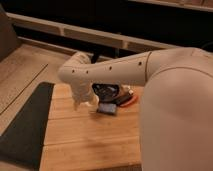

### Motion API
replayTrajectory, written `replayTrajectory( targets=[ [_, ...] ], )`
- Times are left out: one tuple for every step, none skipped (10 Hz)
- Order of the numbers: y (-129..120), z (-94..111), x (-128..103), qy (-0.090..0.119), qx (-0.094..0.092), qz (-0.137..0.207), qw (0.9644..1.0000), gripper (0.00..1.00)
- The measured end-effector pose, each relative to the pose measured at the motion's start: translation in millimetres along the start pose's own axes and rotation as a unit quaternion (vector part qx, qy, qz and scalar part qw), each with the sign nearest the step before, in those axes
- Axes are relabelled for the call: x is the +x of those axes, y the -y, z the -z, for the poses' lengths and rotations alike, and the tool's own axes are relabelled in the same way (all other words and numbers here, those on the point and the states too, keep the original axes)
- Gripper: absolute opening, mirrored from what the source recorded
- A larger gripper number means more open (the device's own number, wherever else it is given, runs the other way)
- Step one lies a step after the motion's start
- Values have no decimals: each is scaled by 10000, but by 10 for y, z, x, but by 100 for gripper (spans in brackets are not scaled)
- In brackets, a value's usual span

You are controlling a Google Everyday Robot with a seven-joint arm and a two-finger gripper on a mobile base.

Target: Place the ceramic cup in the ceramic bowl

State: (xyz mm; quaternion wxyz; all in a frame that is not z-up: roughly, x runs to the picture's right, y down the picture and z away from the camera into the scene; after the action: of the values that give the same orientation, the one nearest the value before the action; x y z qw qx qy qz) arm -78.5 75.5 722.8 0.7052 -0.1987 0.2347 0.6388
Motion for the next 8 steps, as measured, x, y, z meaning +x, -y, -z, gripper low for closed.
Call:
replayTrajectory(
  targets=[
    [355, 44, -231, 336, 311, -104, 9989, 65],
    [628, 97, -374, 563, 445, -168, 9973, 65],
    [814, 133, -450, 691, 488, -198, 9962, 65],
    [947, 167, -488, 764, 519, -234, 9955, 65],
    [896, 163, -487, 761, 487, -204, 9957, 65],
    [858, 164, -489, 773, 454, -180, 9958, 65],
    [873, 163, -488, 770, 466, -188, 9958, 65],
    [904, 154, -483, 751, 488, -206, 9958, 65]
  ],
)
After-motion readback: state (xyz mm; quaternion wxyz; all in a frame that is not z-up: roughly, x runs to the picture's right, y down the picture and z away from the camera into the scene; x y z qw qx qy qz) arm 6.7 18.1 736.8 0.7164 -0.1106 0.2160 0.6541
